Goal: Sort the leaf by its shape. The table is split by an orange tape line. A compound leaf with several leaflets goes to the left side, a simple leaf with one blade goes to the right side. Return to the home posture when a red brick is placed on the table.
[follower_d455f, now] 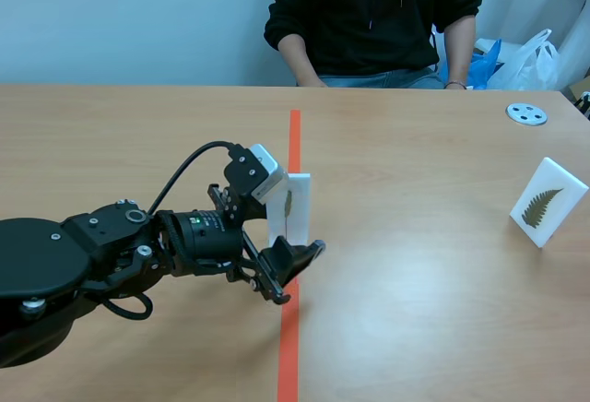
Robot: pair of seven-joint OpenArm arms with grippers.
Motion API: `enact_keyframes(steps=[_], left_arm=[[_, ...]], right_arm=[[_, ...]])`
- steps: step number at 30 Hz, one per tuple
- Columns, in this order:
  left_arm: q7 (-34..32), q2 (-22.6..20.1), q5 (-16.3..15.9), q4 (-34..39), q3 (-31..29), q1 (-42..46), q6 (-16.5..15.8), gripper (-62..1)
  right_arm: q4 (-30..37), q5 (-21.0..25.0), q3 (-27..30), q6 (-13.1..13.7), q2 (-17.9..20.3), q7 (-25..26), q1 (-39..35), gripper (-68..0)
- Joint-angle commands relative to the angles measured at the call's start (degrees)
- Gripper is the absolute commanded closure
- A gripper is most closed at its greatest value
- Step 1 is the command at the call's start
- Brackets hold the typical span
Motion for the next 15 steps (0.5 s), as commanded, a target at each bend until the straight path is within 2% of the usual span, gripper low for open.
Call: enact_keyframes(steps=[1,5,12,15], left_arm=[[-1.5,0.2,-0.5,0.8,-0.5,-0.8,0.9,-32.7],[-1.6,0.1,-0.3,0.8,-0.5,-0.8,1.2,-27.3],[-1.8,0.1,-0.3,0.8,-0.5,-0.8,1.2,-6.1],[-1.8,0.1,-0.3,0.8,-0.5,-0.8,1.2,-4.2]], right_arm=[[0.0,0.1,0.0,-0.4,0.6,0.9,-0.1,-48.9],[0.0,0.1,0.0,-0.4,0.6,0.9,-0.1,-48.9],[0.0,0.1,0.0,-0.4,0.6,0.9,-0.1,-48.9],[0.0,0.1,0.0,-0.4,0.6,0.9,-0.1,-48.9]])
